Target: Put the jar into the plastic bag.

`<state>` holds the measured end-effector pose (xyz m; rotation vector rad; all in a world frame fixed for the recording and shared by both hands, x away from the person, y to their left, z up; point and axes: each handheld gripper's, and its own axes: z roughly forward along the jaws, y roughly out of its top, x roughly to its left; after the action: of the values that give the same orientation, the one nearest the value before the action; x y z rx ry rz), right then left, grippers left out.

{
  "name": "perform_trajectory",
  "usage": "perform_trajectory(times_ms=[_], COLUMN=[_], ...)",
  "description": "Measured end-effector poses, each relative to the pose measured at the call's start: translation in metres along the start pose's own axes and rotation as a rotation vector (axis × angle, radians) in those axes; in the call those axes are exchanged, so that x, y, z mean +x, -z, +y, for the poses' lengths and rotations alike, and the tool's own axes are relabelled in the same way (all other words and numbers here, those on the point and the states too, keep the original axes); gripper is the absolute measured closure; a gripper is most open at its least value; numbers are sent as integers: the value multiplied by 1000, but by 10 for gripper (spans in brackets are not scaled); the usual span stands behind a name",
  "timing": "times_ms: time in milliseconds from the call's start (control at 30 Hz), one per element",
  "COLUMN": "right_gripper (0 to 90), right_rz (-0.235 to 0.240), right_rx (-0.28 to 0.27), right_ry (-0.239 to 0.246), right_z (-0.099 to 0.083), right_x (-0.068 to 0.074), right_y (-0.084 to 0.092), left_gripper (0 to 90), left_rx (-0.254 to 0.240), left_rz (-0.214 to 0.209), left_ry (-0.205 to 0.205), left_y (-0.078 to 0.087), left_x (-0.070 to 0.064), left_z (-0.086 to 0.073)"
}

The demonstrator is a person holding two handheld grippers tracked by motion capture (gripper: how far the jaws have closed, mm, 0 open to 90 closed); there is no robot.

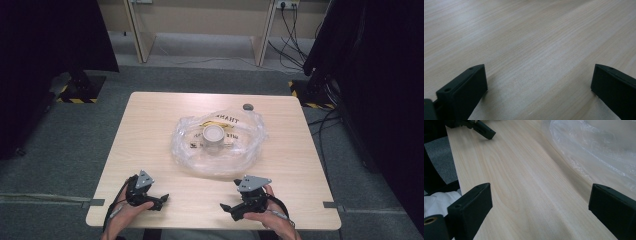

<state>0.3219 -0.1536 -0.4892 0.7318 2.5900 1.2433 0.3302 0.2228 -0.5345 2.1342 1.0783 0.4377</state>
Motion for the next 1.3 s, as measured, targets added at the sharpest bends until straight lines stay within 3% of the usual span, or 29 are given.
perform_trajectory(times_ms=[1300], right_gripper=[54], right_rz=[-44], right_rx=[-6], right_ry=[-92], right_z=[-35], right_x=[-7], right_y=[20], left_gripper=[0], left_rx=[0], left_rz=[0], left_ry=[0], left_y=[0], left_x=[0], left_z=[0])
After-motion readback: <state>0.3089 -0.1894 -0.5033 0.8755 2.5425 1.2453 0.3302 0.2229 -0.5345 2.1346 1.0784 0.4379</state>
